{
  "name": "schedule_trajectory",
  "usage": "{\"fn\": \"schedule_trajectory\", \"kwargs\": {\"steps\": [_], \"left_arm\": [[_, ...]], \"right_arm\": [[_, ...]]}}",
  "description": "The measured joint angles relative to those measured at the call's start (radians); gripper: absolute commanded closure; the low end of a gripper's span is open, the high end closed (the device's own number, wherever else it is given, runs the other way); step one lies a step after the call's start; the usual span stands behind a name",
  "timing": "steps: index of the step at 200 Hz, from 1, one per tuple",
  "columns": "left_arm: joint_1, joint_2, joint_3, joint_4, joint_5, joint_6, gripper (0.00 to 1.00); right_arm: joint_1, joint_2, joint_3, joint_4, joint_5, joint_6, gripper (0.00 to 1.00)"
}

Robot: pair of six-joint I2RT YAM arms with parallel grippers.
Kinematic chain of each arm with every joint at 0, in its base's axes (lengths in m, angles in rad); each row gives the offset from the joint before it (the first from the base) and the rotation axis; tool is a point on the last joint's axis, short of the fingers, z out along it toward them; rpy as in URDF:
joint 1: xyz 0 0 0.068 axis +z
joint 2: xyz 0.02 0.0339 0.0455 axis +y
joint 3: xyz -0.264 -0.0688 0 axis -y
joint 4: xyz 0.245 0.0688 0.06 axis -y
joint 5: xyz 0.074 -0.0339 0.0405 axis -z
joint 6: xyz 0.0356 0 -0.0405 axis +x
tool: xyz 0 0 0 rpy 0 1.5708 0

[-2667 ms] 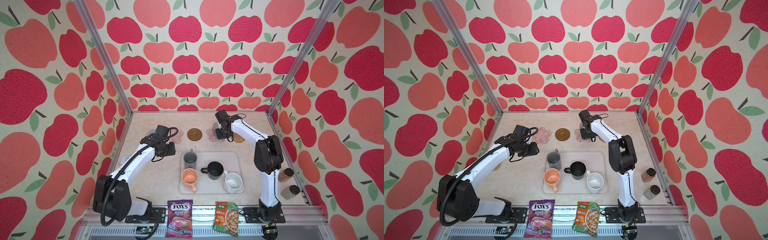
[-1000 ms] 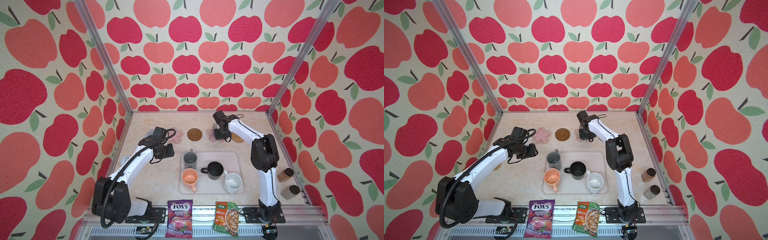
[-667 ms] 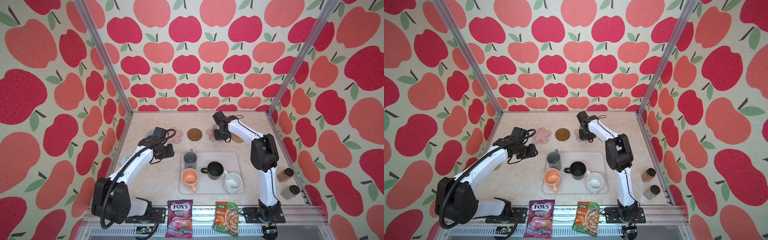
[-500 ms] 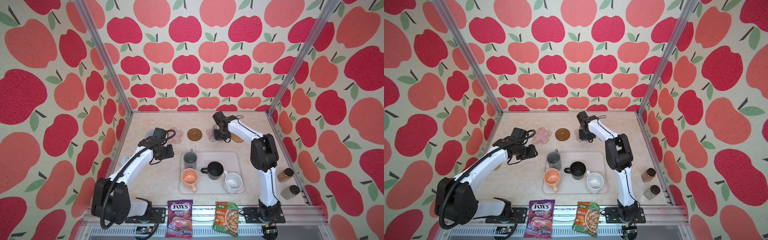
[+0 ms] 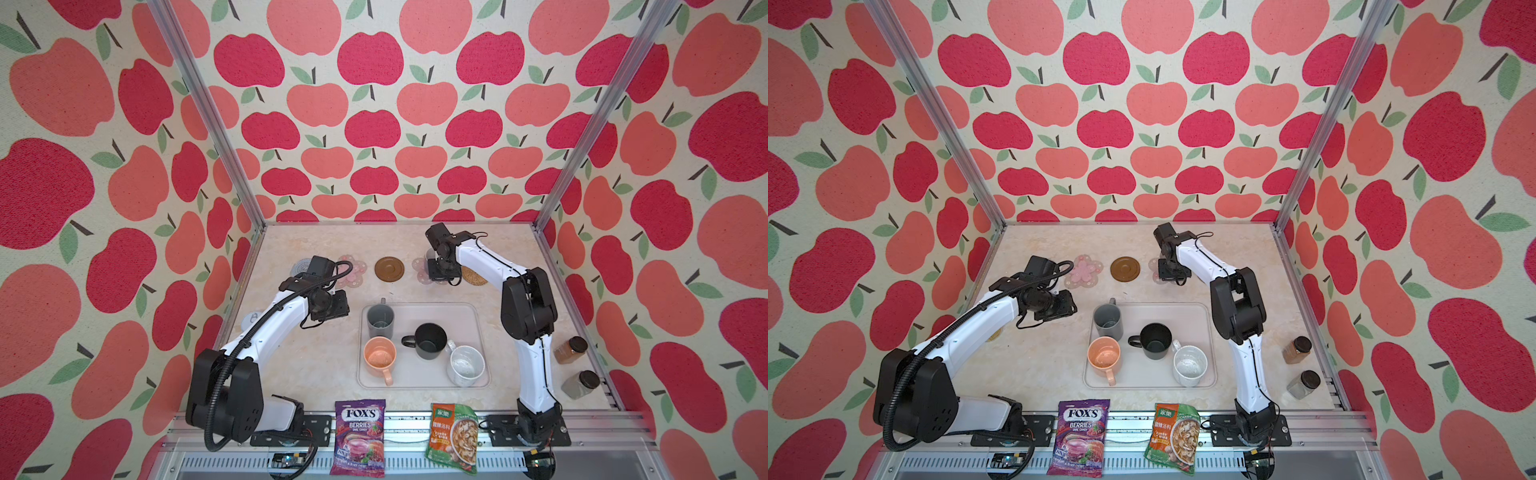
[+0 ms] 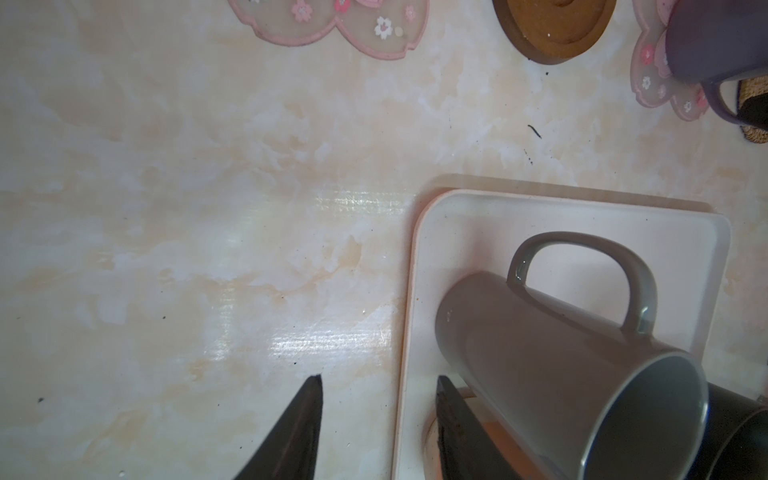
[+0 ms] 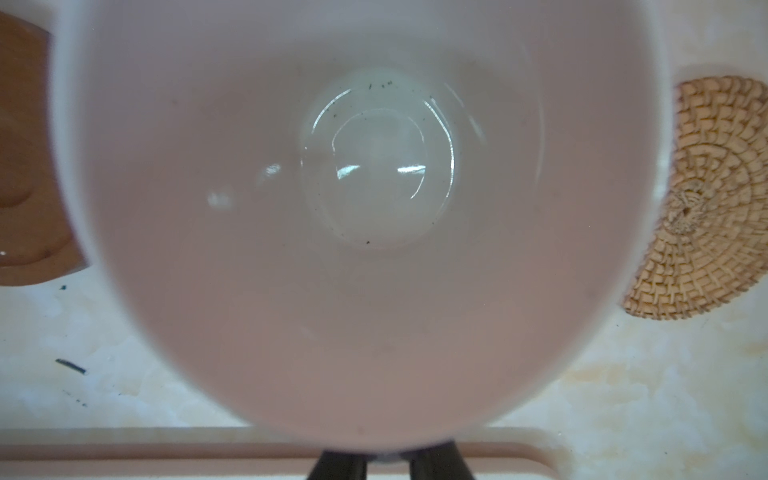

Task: Place cups on coasters
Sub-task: Place the cup on the coaster.

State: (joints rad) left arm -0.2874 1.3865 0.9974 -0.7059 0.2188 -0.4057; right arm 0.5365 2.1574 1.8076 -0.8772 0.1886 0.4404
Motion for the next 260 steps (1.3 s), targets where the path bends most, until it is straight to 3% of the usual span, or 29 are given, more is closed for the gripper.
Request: {"fn": "schedule_trajectory", "kwargs": {"steps": [90,260], "left_arm": [[0.0,0.037,0.005,0.0,0.007,0.0,0.53],[-0.006,0.037,0.005,0.0,0.007,-0.008,0.53]], "right_arm": [[0.0,-0.006,-0.026,0.011,-0.001,0.009,0.76],[0.0,-0.034,-0.073,0.006,-0.007,0.014,0.7]]}}
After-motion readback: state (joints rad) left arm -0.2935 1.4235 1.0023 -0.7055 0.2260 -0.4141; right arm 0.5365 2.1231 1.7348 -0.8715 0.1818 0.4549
